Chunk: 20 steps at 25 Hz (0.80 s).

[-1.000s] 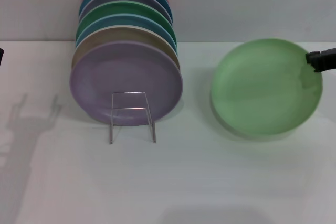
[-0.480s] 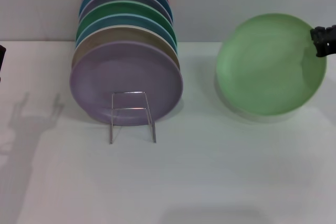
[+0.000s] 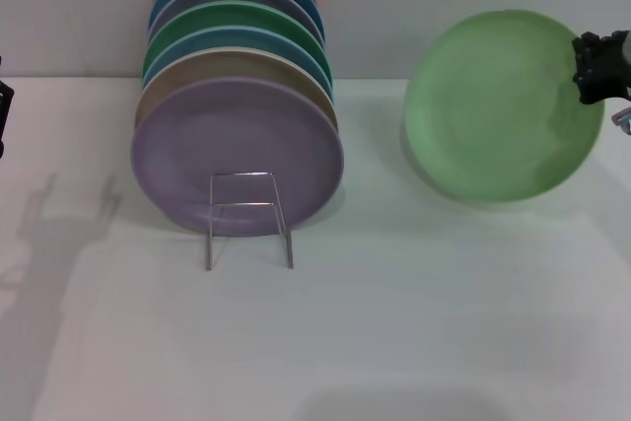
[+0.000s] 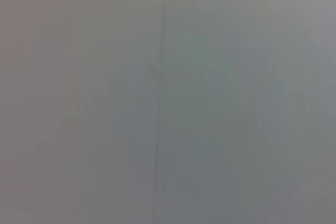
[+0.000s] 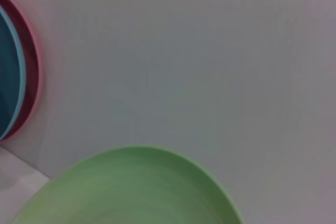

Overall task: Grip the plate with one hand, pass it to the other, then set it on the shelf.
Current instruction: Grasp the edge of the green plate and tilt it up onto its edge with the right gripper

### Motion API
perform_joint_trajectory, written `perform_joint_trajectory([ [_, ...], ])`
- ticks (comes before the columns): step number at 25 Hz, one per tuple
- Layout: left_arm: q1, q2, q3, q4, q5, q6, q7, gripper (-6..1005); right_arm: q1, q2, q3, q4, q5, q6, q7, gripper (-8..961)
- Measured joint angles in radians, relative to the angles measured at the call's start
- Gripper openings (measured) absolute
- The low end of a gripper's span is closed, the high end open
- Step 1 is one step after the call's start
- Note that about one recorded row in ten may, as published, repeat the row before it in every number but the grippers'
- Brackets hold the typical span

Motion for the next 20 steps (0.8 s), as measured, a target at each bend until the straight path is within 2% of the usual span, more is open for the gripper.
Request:
perform_joint_trajectory([
  [2,0.000,0.000,0.000,0.000,0.000,0.000,0.000,746,-0.012,0.000,-0.023,0.004,-0.003,-0.032,-0.003,19],
  [3,-0.001,0.000,0.000,0.001,0.000,0.000,0.000,746,-0.040,0.000,-0.067,0.010,-0.010,-0.099,-0.013,19],
  [4,-0.001,0.000,0.000,0.001,0.000,0.000,0.000,746,-0.040,0.000,-0.067,0.010,-0.010,-0.099,-0.013,19],
  [10,-0.002,0.001,0.000,0.003,0.000,-0.001,0.000,746,-0.116,0.001,-0.188,0.025,-0.021,-0.323,-0.073,17],
  [14,-0.004,0.000,0.000,0.004,0.000,-0.005,0.000,746,-0.136,0.002,-0.228,0.009,-0.042,-0.429,-0.080,17],
  [15,-0.005,0.000,0.000,0.004,-0.001,-0.006,0.000,746,-0.143,0.002,-0.256,-0.017,-0.055,-0.510,-0.080,17],
  [17,-0.005,-0.001,0.002,0.001,-0.001,-0.008,-0.001,746,-0.143,0.002,-0.271,-0.037,-0.058,-0.555,-0.080,17],
  [18,-0.006,-0.003,0.006,-0.001,-0.001,-0.010,-0.003,746,-0.138,0.000,-0.304,-0.087,-0.059,-0.653,-0.077,17],
  [20,-0.006,-0.003,0.007,-0.002,0.000,-0.011,-0.005,746,-0.133,0.000,-0.315,-0.110,-0.058,-0.697,-0.071,17],
])
